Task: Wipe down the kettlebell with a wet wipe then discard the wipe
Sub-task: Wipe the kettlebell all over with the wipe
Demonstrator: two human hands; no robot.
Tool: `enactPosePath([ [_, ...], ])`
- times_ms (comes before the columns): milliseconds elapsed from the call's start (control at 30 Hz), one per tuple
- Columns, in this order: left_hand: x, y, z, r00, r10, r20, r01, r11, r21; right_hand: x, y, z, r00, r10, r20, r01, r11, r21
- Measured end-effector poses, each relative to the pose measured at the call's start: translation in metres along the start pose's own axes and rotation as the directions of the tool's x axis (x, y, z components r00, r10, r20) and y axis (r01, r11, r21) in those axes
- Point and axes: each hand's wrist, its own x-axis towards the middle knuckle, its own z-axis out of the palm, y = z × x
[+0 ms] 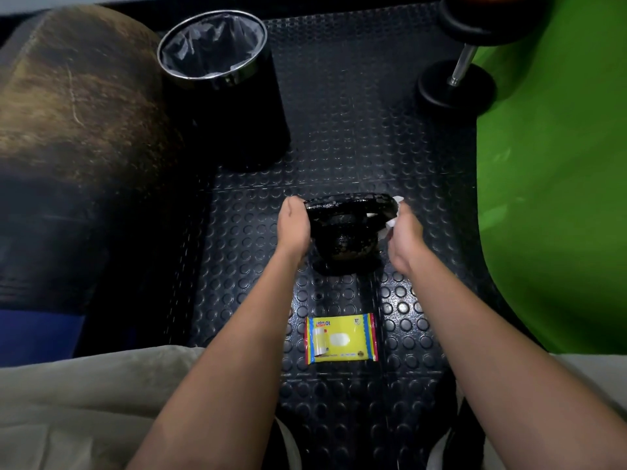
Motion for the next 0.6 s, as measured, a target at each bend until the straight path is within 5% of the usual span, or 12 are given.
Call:
enactPosePath([
  [167, 0.003, 0.0, -0.001, 1.0, -0.016, -0.008, 0.016, 1.0, -0.005, -0.003, -0.008, 0.011, 0.997, -0.039, -0.059, 0.035, 0.996, -0.078],
  [300, 0.005, 0.001, -0.001, 0.999, -0.047, -0.016, 0.046, 0.999, -0.014, -0.002, -0.014, 0.02, 0.939, -0.338, -0.073, 0.281, 0.869, -0.408],
  [433, 0.006, 0.001, 0.0, 0.999, -0.043, -0.027, 0.043, 0.999, -0.016, -0.007, -0.021, 0.03, 0.775, -0.616, 0.141, 0.475, 0.42, -0.773],
  [500, 0.005, 0.001, 0.0, 0.999, -0.036, -0.029, 0.036, 0.999, -0.017, -0.007, -0.021, 0.036, 0.699, -0.661, 0.271, 0.488, 0.165, -0.857],
  [600, 0.004, -0.001, 0.0, 0.999, -0.005, -0.035, 0.005, 1.0, -0.002, -0.011, -0.017, 0.049, 0.637, -0.675, 0.373, 0.454, -0.062, -0.889],
])
